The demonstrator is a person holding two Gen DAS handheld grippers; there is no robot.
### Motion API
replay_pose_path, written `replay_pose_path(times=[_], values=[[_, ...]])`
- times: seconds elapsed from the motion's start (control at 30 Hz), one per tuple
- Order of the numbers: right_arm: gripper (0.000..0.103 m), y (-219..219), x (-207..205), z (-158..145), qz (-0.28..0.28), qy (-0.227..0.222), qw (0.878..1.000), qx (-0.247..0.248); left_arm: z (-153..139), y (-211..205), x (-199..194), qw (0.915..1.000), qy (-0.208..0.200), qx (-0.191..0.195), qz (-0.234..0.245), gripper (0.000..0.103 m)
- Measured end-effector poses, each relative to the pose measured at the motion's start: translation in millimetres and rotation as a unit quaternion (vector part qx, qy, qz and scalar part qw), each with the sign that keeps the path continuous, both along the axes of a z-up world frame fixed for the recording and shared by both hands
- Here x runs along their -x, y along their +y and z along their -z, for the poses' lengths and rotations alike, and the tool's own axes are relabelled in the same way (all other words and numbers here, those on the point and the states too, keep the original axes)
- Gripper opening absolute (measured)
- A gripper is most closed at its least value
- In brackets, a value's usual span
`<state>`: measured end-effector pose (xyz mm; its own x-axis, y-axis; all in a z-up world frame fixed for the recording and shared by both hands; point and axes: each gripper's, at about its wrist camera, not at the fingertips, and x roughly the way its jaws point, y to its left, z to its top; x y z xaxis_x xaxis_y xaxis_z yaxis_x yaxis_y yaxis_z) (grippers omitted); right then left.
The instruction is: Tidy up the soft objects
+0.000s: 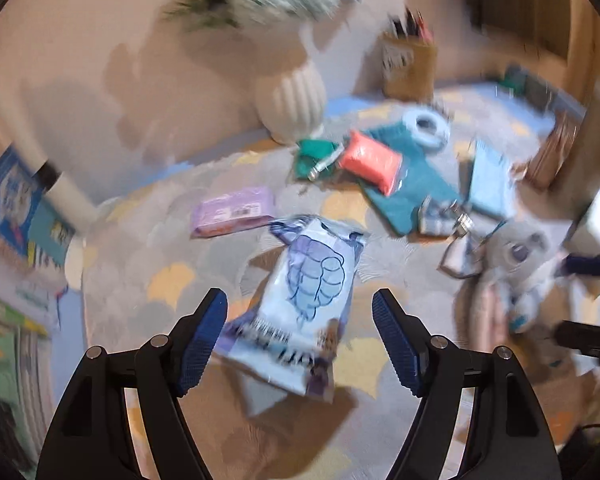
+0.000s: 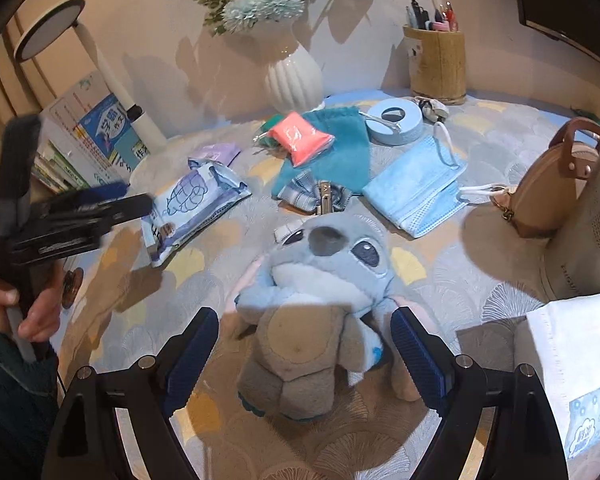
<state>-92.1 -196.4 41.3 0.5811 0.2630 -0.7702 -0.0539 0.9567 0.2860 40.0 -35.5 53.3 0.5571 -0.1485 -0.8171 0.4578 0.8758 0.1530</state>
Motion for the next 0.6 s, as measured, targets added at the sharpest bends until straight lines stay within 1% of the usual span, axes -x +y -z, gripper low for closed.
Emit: replay_pose_path(times=[0.1, 0.13, 0.2, 0.23, 0.27, 0.3, 0.33, 0.37, 0.4, 0.47, 0.5, 0.53, 0.57, 0.6], values=[[0.087, -2, 0, 3, 0.000, 0.007, 1.000, 0.000, 29, -8, -20, 0.9985, 0.049, -0.025, 0.007, 0.074], [0.087, -3, -1, 6, 0.000, 0.016, 1.000, -0.002, 34, -10, -20, 0.9982, 0.049, -0.032, 0.008, 0.074], [0.087, 0, -5, 17, -0.009, 0.046, 0.999, -0.016, 43, -13, -22, 0.9981, 0.041, -0.043, 0.011, 0.070], [0.087, 3, -6, 21, -0.012, 0.057, 0.998, -0.018, 45, -14, -21, 0.9982, 0.036, -0.046, 0.009, 0.067], [0.087, 8, -10, 27, -0.009, 0.067, 0.998, -0.013, 46, -14, -20, 0.9983, 0.025, -0.053, 0.005, 0.058], [0.087, 11, -12, 29, -0.002, 0.070, 0.998, -0.006, 47, -14, -18, 0.9982, 0.013, -0.059, 0.002, 0.051], [0.087, 13, -15, 32, 0.010, 0.076, 0.997, 0.001, 46, -12, -16, 0.9986, 0.007, -0.053, 0.000, 0.049], [0.087, 14, -19, 34, 0.022, 0.080, 0.997, 0.003, 44, -8, -14, 0.9990, 0.003, -0.045, -0.005, 0.044], [0.087, 14, -20, 34, 0.031, 0.075, 0.997, 0.001, 42, -4, -12, 0.9995, 0.004, -0.032, -0.007, 0.041], [0.087, 10, -22, 35, 0.059, 0.069, 0.996, -0.021, 39, 1, -6, 0.9998, 0.000, -0.009, -0.015, 0.039], [0.085, 10, -22, 36, 0.069, 0.068, 0.995, -0.023, 39, 2, -2, 0.9999, -0.003, -0.002, -0.017, 0.038], [0.075, 11, -21, 36, 0.080, 0.063, 0.995, -0.012, 38, 1, 5, 0.9998, -0.005, 0.005, -0.017, 0.038], [0.058, 16, -19, 35, 0.082, 0.059, 0.995, 0.015, 37, 1, 11, 0.9997, -0.007, 0.012, -0.018, 0.038], [0.051, 18, -18, 34, 0.080, 0.053, 0.995, 0.031, 35, 0, 20, 0.9995, -0.009, 0.022, -0.020, 0.038]])
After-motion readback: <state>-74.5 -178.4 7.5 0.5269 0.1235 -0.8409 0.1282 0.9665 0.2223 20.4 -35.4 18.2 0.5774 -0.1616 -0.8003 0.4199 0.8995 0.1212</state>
